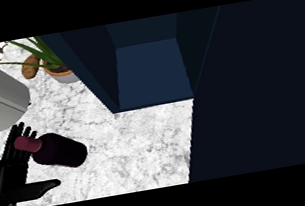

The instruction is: Pick up the wine, place it into the cabinet and close the cabinet

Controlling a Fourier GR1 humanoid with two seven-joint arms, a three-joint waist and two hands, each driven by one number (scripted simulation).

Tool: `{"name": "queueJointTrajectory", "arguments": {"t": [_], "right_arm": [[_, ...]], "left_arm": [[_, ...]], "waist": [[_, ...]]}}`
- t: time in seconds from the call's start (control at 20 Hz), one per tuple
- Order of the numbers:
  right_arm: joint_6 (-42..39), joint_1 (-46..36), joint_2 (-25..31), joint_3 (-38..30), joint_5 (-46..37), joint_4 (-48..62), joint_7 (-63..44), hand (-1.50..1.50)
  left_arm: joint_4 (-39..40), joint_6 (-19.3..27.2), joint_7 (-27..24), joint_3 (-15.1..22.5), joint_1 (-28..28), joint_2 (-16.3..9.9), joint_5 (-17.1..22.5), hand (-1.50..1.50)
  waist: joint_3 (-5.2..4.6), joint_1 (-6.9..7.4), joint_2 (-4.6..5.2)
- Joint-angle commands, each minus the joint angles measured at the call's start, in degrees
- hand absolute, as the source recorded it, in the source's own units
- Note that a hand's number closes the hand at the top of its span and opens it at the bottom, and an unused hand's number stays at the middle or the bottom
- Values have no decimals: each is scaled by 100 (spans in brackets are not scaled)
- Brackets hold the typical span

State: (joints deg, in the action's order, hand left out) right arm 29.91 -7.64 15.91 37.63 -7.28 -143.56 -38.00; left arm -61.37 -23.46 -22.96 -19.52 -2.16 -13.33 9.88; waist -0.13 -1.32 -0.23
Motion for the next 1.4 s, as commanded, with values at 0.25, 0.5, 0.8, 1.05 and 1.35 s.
{"name": "queueJointTrajectory", "arguments": {"t": [0.25,0.5,0.8,1.05,1.35], "right_arm": [[237,46,136,487,-1038,-812,-392,-150],[164,-250,343,-24,-692,-885,-622,-150],[351,315,581,334,-800,-1205,-270,-150],[342,90,601,269,-782,-958,-249,-150],[467,329,704,460,-861,-876,-43,-150]], "left_arm": [[1373,-551,-392,28,-579,-155,-15,-150],[2134,-766,-795,141,-815,-61,-174,-150],[2417,-507,-1091,273,-1030,78,-402,-150],[2809,-640,-1606,137,-1082,-66,-326,-150],[3205,-851,-1819,97,-1284,-41,-202,150]], "waist": [[0,1,-6],[-4,7,10],[4,-37,-10],[3,17,1],[1,2,5]]}}
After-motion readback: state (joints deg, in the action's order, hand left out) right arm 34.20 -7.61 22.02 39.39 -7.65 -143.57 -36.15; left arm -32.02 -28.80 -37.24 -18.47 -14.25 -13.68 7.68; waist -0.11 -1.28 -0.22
